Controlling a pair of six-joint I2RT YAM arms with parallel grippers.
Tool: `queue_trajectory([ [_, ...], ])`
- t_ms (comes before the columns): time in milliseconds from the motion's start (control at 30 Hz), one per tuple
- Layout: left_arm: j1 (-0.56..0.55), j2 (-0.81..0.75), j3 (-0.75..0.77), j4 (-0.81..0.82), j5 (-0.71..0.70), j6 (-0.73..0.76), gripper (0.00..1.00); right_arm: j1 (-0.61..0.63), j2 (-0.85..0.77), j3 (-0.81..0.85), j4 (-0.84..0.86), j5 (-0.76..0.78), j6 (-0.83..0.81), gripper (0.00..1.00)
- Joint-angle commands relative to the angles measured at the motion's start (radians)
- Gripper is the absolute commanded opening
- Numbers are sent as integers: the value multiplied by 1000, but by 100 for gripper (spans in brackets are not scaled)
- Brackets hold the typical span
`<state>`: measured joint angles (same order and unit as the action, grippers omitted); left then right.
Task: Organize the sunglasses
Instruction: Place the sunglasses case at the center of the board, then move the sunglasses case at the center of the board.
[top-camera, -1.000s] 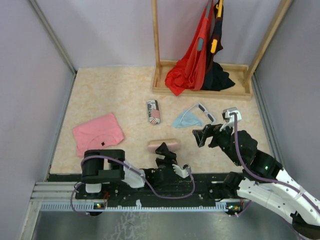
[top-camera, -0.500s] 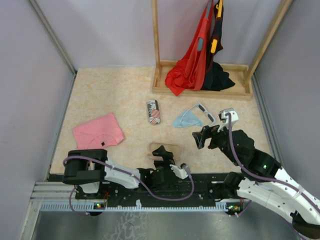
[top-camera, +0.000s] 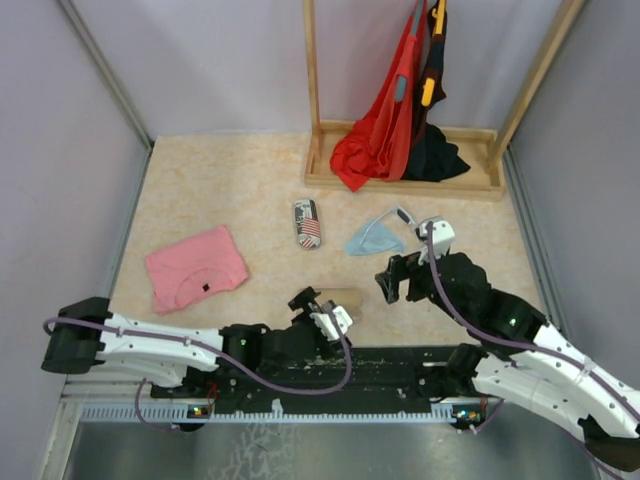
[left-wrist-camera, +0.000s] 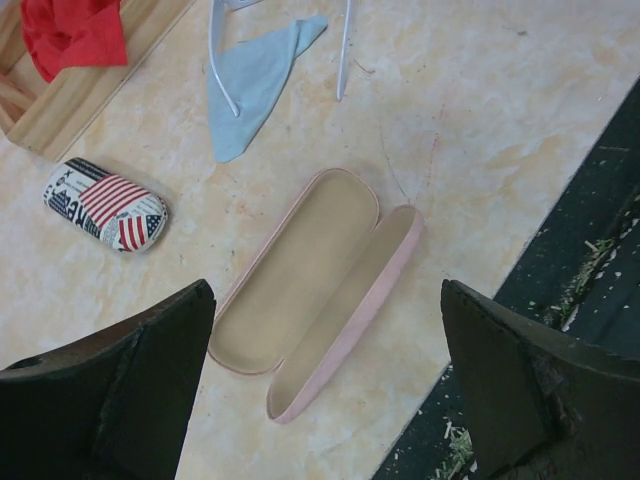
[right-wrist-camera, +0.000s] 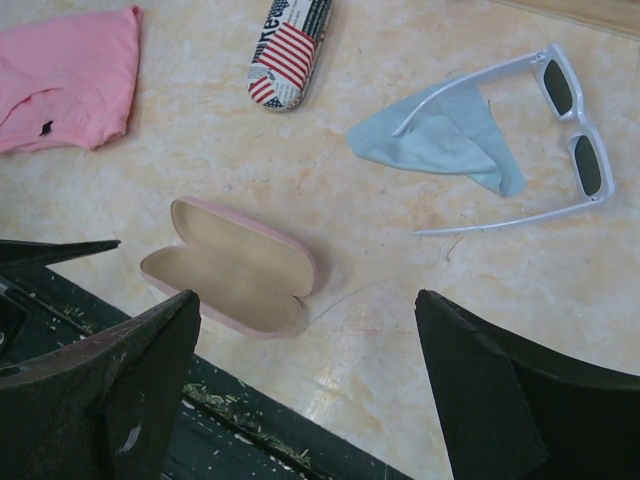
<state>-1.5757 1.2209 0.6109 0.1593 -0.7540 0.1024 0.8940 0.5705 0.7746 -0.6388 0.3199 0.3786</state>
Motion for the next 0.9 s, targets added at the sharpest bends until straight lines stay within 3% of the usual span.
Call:
queue_trajectory([
  [0,0,-111,-36,-26,17,-170,99,-2,51,34,11,-43,-11,87],
  [133,74,-203,-6,-151,-30,-448,99,-23,177,53,19,-125,-67,83],
  [333,326,-287,9,-394,89,-759,99,-127,386,80,136,-382,-179,80],
  [467,480,-355,-44,-436,164,-823,89,-127,564,137,190,-435,-251,78],
  [600,611,-371,-66,-454,274,-798,83,-128,665,183,198,-369,-201,76],
  [767,654,-351,-116,-327,486,-677,85,-127,625,109,178,-203,-28,73],
  [867,654,-275,-125,-290,541,-648,82,-127,562,19,182,-212,53,69],
])
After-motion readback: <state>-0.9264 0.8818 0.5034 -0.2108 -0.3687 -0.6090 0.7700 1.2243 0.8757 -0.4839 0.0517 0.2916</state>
